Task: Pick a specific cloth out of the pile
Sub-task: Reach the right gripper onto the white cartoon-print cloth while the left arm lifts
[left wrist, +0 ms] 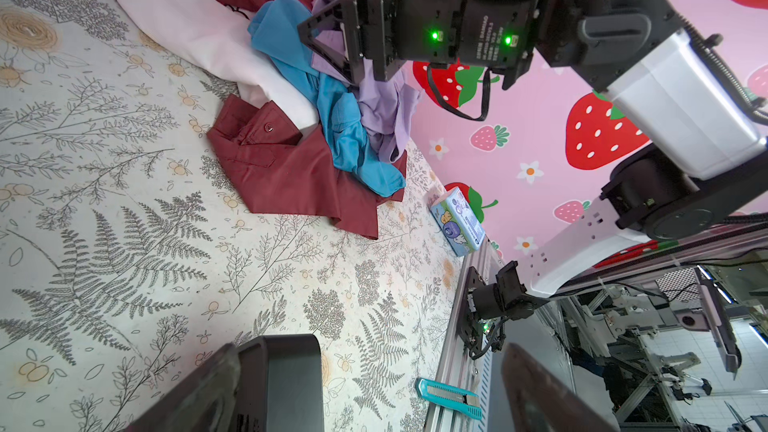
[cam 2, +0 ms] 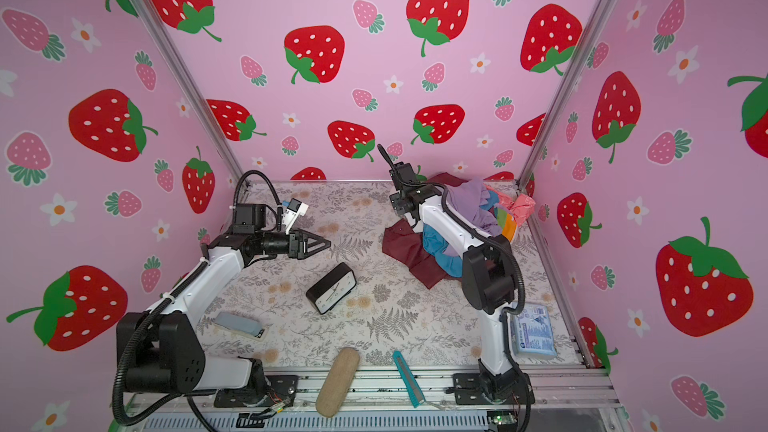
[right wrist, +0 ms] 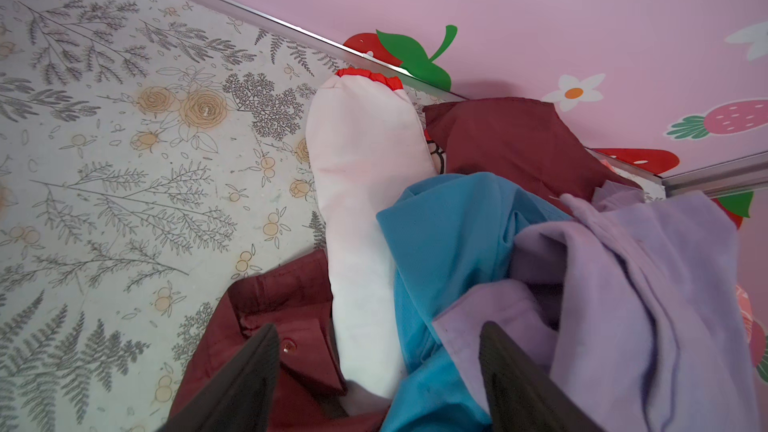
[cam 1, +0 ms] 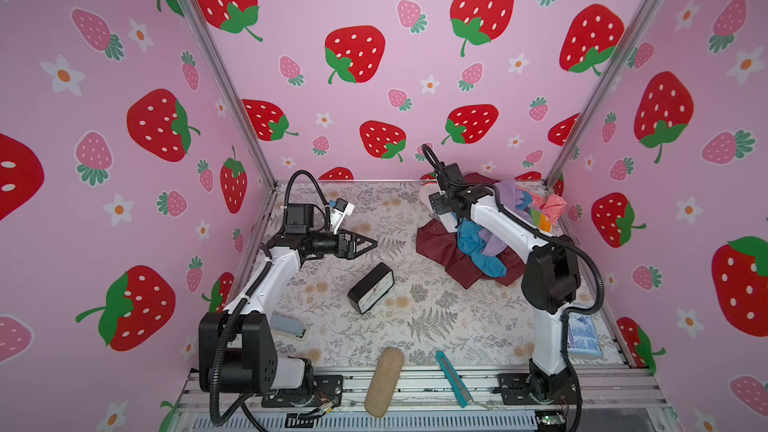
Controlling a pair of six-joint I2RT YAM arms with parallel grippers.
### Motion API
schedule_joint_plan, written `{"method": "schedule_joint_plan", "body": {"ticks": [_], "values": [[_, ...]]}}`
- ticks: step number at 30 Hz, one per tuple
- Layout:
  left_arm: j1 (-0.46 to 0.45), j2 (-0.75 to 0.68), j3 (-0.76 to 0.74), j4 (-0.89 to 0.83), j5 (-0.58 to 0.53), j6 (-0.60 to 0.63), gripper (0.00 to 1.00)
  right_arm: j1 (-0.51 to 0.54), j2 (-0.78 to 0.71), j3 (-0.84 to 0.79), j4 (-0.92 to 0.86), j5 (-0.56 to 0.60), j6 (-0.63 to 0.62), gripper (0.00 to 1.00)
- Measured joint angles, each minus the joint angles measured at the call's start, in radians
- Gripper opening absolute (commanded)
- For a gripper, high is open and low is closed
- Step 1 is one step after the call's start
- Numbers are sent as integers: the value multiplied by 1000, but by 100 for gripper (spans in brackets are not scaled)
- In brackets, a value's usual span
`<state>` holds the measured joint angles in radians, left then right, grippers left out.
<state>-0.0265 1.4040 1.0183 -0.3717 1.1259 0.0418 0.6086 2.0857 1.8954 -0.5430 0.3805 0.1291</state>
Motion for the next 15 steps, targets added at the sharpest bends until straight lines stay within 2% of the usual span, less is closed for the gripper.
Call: {"method": "schedule_joint_plan", "body": {"ticks": [8, 15], "values": [[0, 13, 4, -22, -6, 15, 99, 0, 156, 183, -79, 7, -10, 76], [0, 13, 9, -27, -8, 16, 99, 0, 219, 256, -103, -68, -28, 72]]}}
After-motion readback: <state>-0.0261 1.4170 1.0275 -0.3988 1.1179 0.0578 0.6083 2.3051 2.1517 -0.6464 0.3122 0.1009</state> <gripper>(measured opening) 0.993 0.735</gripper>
